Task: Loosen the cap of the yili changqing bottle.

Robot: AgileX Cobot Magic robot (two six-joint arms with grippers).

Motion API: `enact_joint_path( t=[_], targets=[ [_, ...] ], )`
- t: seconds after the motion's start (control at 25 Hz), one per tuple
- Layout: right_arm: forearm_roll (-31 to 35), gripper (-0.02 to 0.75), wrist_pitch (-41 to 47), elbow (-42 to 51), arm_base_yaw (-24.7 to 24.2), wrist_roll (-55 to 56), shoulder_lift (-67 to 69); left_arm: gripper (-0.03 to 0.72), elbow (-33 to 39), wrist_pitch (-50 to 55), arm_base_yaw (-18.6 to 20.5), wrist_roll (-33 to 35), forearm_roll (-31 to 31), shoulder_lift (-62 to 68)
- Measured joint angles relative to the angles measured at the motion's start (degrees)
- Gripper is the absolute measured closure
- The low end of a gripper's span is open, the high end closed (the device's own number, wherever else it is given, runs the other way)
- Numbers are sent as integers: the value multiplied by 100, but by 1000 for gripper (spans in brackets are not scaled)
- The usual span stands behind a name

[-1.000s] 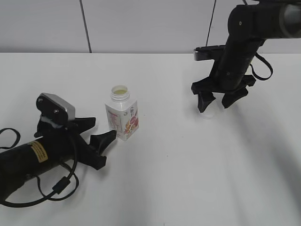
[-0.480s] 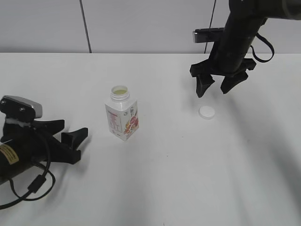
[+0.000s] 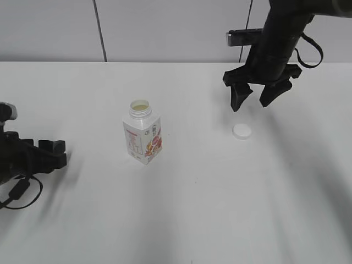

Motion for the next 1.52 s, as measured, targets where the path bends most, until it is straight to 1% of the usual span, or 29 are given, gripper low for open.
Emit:
enact_joint_path(
  t=[0.2,0.32,0.44,0.52,0.68,0.8,0.92,1.08,1.2,1.36,1.44,1.52],
  targets=[
    [-44,150,-191,0,0,0,-321,231,-623,1932,19,0,26,-315],
    [-228,150,-230,-10,0,0,-548,231,-1179,2965,25,0,255,-484],
    [-528,150,-188,-15,0,0,-715,231,-1853,4128,25,0,490,-630],
    [-671,150,-99,-20,0,0,-790,231,-2423,5146,25,0,597,-674],
    [-736,150,131,-20,-12,-5,-902,232,-3555,7061,25,0,1089,-687],
    [-736,150,229,-20,-84,-18,-979,252,-4297,8108,37,0,1334,-687],
    [-703,150,424,-27,-251,-99,-1011,269,-4930,8949,154,108,1243,-687],
    [-698,150,610,-28,-538,-116,-1070,273,-5467,9746,573,710,637,-687],
    [-696,150,625,-28,-712,-161,-1146,273,-5582,10127,940,920,321,-687],
    [-696,150,636,-32,-886,-285,-1295,273,-5589,10565,1359,1078,146,-687],
    [-681,151,636,-34,-976,-291,-1345,273,-5589,10686,1474,1143,54,-693],
    [-558,151,640,-27,-1099,-302,-1421,273,-5589,10743,1505,1202,1,-749]
  ],
)
